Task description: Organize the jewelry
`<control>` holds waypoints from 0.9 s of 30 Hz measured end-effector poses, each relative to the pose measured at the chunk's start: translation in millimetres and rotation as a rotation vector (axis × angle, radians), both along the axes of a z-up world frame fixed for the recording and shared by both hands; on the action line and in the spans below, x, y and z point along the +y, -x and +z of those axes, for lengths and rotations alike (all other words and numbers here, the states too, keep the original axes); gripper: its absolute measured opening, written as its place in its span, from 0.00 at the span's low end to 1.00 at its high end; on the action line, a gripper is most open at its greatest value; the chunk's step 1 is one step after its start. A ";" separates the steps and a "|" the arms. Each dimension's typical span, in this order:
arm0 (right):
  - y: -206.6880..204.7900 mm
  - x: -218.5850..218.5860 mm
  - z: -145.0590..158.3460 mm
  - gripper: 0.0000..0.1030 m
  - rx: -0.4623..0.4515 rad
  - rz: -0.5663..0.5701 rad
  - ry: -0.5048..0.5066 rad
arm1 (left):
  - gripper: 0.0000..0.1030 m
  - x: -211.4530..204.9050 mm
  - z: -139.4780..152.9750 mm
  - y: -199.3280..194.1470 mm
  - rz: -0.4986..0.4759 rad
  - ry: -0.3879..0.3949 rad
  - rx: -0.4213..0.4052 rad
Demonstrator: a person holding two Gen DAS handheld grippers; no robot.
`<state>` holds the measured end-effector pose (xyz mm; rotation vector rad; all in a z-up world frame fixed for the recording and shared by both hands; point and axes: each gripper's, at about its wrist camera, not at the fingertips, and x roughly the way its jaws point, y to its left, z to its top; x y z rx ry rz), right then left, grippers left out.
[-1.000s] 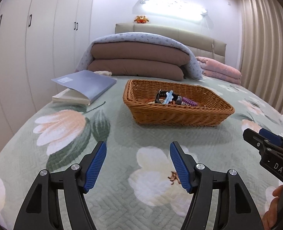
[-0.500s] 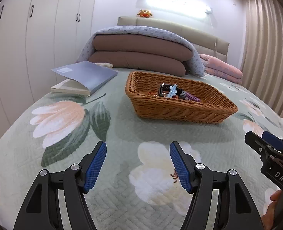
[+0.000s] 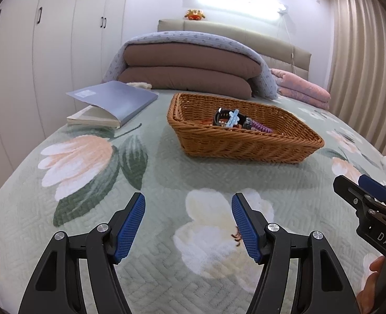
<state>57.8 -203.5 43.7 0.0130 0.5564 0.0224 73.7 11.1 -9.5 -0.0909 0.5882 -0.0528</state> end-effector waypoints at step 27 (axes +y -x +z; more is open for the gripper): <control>-0.5 1.5 -0.5 0.76 0.003 0.005 -0.001 | 0.68 -1.3 -1.3 -1.1 -0.005 -0.003 0.002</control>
